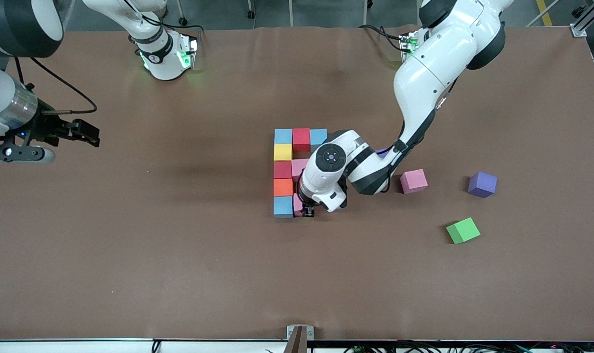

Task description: Arrange 11 blocks into digit 3

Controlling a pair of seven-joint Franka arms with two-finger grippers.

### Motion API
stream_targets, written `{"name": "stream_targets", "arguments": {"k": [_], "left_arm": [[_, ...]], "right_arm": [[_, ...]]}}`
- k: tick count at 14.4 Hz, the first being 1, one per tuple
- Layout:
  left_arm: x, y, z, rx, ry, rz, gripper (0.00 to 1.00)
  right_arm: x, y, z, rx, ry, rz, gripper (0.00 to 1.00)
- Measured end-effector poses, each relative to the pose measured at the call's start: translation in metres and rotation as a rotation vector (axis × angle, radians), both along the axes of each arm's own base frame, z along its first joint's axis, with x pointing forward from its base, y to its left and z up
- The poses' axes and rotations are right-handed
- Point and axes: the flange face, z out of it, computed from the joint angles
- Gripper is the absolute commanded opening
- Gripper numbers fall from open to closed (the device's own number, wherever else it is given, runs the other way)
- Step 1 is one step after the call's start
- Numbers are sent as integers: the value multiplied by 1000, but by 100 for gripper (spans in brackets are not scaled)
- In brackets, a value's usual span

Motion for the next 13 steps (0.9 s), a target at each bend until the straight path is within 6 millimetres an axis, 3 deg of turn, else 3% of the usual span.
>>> {"name": "stream_targets", "arguments": {"k": [6,8,9,10,13], "left_arm": [[1,-1,0,-1,1,2,38],[1,0,-1,-2,1,2,57],[1,0,-1,-2,1,2,73],[1,0,-1,-2,1,3,100],[1,0,-4,1,2,1,100]], "right_arm": [[-6,-9,46,0,-4,-19,100],[-3,-10,46,0,12,-23,100],[-1,-10,47,1,15,-23,100],[0,-11,48,2,13,-24,100],[-2,-9,52,9,25,-22,100]]}}
